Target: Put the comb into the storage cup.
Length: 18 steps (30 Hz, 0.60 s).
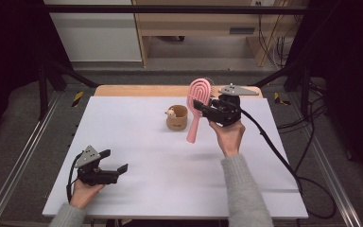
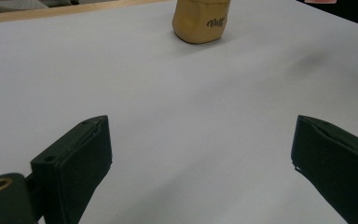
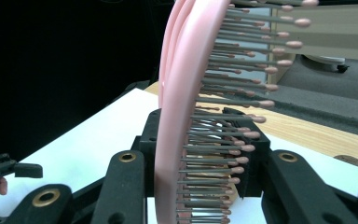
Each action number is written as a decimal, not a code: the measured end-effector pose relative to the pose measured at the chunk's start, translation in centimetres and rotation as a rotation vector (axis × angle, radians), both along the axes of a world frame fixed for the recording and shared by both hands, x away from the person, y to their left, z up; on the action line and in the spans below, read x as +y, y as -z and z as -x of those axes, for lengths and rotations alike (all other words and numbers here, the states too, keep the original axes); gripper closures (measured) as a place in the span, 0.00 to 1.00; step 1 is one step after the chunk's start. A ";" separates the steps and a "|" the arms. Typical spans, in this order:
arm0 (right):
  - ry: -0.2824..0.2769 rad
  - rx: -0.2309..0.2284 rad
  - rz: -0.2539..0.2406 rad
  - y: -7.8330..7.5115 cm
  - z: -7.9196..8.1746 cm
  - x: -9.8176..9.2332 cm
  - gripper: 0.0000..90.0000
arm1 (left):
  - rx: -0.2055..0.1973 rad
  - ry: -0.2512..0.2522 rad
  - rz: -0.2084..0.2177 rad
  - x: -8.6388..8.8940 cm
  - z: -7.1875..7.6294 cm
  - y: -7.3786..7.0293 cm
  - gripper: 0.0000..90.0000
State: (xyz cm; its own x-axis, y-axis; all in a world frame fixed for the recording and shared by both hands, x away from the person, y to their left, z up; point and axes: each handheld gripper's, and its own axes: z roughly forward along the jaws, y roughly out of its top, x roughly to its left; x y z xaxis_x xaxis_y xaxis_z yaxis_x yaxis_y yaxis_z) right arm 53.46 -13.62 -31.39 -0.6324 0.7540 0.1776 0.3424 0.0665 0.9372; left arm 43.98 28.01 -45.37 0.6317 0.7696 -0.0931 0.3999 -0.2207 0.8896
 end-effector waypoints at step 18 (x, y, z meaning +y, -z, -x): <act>0.036 -0.019 0.016 -1.3 -1.5 0.4 0.70 | 0.008 -0.002 0.009 0.2 -0.1 0.0 0.05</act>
State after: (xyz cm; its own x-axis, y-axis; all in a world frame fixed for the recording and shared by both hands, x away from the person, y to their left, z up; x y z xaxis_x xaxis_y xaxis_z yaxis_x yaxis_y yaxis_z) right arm 54.93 -13.23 -30.10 -0.6078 0.7791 0.1534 0.3269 0.0695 0.9425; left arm 44.04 28.25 -45.37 0.6297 0.7697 -0.1055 0.4075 -0.2116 0.8883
